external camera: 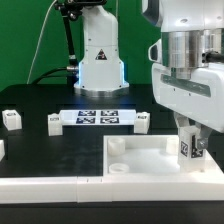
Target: Assemble one leg
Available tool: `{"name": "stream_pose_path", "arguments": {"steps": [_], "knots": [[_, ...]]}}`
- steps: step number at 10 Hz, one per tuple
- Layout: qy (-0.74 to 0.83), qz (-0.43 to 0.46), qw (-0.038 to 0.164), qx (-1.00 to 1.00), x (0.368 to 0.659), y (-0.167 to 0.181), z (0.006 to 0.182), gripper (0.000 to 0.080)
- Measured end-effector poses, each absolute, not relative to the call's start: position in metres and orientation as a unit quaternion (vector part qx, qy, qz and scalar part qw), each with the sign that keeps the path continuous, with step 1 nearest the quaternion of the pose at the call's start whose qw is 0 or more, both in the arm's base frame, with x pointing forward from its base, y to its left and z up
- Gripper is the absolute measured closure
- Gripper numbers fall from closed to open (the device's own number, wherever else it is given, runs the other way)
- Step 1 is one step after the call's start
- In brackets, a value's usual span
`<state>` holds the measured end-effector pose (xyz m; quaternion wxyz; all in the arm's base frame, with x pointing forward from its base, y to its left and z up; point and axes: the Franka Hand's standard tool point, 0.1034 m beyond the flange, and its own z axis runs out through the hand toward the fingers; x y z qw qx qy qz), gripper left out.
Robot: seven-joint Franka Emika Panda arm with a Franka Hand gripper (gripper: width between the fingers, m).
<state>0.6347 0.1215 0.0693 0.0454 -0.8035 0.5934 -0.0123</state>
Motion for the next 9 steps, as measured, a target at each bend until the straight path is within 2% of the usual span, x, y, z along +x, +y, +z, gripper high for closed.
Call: {"name": "stream_pose_path", "arguments": {"steps": [1,2,3,4,5,9], "knots": [[0.576,-0.013,0.045,-0.816,0.6345,0.1215,0.0689,0.0508],[0.566,-0.015,0.046,-0.823,0.6354,0.1209,0.0683,0.0326],[0.552,-0.016,0.045,-0.833,0.6352,0.1202,0.0674,0.0210],[0.505,-0.017,0.043,-0.862,0.6350,0.1202,0.0672,0.0210],[0.454,-0.018,0.041,-0.890,0.6346,0.1215,0.0674,0.0162],[0.261,-0.030,0.038,-0.964,0.6357,0.1229,0.0669,0.0151]]}}
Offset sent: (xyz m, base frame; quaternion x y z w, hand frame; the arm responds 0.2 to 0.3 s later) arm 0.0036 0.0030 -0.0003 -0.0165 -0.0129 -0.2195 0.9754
